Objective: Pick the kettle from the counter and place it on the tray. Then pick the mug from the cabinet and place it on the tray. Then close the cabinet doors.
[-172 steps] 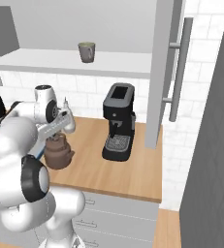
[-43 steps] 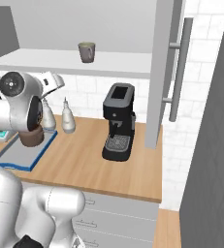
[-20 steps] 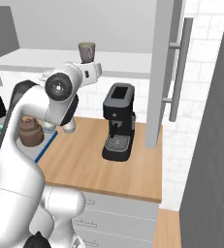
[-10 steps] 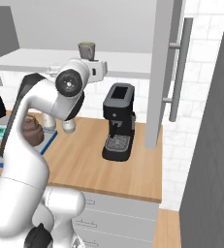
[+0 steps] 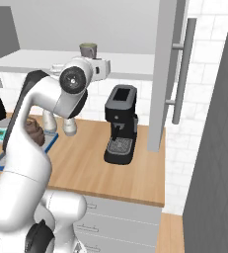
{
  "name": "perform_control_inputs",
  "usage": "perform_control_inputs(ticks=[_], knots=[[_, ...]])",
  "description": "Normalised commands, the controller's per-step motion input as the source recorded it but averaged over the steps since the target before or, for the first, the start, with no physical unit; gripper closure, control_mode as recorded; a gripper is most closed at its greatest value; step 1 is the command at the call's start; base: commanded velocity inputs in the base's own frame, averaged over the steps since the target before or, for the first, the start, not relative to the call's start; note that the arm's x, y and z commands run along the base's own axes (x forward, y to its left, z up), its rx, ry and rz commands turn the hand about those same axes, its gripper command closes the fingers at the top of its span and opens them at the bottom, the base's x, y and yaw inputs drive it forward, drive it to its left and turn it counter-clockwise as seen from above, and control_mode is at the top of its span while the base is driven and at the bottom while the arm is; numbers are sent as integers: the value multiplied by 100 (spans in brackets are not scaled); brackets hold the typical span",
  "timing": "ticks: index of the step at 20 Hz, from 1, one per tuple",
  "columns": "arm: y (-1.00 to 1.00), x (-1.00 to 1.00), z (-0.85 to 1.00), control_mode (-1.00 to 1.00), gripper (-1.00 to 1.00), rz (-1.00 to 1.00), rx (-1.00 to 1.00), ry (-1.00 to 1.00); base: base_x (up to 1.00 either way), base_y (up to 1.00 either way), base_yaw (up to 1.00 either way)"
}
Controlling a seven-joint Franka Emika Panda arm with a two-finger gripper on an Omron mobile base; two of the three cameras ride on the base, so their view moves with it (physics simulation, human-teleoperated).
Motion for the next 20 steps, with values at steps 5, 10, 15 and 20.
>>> perform_control_inputs(ticks=[5,10,15,20], knots=[[0,43,8,-100,-100,0,0,1,0,0,0],[0,36,1,-100,-100,0,0,1,0,0,0],[0,39,0,-100,-100,1,0,0,0,0,0],[2,37,0,-100,-100,1,0,0,0,0,0]])
